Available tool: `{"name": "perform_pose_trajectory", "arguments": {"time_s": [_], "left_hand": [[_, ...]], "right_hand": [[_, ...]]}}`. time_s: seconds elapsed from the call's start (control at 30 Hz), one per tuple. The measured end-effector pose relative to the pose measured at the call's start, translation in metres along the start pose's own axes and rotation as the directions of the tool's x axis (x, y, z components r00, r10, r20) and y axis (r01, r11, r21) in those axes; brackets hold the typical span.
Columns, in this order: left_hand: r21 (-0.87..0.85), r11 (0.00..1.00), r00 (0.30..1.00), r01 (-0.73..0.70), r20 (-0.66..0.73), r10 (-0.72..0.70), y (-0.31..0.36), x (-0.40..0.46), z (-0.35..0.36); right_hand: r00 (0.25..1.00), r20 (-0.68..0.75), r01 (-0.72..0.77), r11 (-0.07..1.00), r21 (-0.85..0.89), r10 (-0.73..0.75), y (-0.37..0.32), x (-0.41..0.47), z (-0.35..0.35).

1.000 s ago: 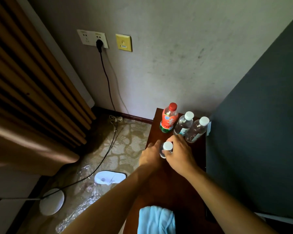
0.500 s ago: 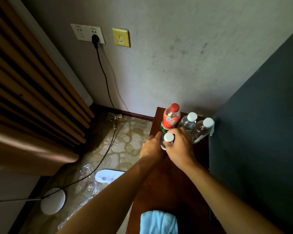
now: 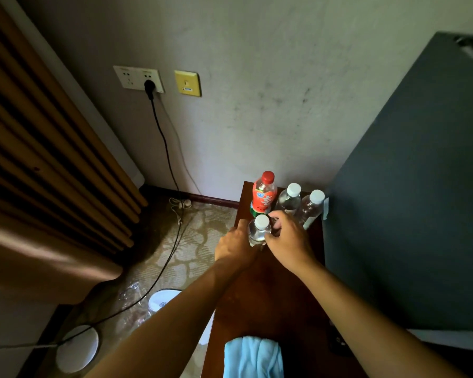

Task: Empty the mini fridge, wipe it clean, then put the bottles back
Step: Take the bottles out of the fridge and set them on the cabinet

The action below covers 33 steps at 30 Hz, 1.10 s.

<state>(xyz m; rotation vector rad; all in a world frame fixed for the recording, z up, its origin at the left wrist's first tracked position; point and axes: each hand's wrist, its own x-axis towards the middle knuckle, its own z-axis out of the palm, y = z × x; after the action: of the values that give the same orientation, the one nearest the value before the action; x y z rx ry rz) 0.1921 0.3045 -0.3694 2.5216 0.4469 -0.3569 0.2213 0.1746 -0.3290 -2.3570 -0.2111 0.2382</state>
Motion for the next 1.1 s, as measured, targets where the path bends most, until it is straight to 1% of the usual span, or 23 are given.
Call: {"name": "perform_pose_trajectory", "arguments": {"time_s": [0.13, 0.3, 0.43, 0.57, 0.67, 0.83, 1.0, 1.1], "left_hand": [[0.005, 1.0, 1.0, 0.021, 0.0, -0.021, -0.003, -0.02, 0.0], [0.02, 0.999, 0.999, -0.032, -0.034, 0.033, -0.003, -0.05, 0.002], [0.011, 0.998, 0.998, -0.064, 0.008, 0.064, 0.001, -0.071, 0.01], [-0.005, 0.998, 0.997, -0.069, 0.031, 0.069, 0.006, -0.093, 0.023], [0.016, 0.998, 0.997, -0.066, 0.04, 0.065, 0.012, -0.109, 0.032], [0.028, 0.997, 0.997, -0.076, 0.032, 0.075, 0.04, -0.137, 0.046], [0.045, 0.996, 0.997, -0.079, 0.01, 0.078, 0.084, -0.16, 0.064], [0.046, 0.995, 0.996, -0.091, -0.001, 0.092, 0.11, -0.175, 0.077]], "right_hand": [[1.0, -0.006, 0.0, 1.0, -0.023, 0.0, 0.003, -0.019, -0.01], [1.0, -0.006, 0.017, 0.999, -0.03, -0.017, 0.009, -0.048, -0.015], [1.0, 0.018, 0.022, 0.999, -0.027, -0.022, 0.019, -0.069, -0.017], [0.998, 0.058, 0.001, 1.0, -0.02, 0.001, 0.035, -0.091, -0.021], [0.998, 0.063, -0.002, 1.0, -0.014, 0.003, 0.047, -0.105, -0.026], [0.997, 0.078, -0.011, 0.999, 0.045, 0.007, 0.063, -0.129, -0.051], [0.994, 0.1, 0.043, 0.994, 0.101, -0.054, 0.086, -0.161, -0.084], [0.995, 0.093, 0.032, 0.99, 0.137, -0.045, 0.101, -0.176, -0.107]]}}
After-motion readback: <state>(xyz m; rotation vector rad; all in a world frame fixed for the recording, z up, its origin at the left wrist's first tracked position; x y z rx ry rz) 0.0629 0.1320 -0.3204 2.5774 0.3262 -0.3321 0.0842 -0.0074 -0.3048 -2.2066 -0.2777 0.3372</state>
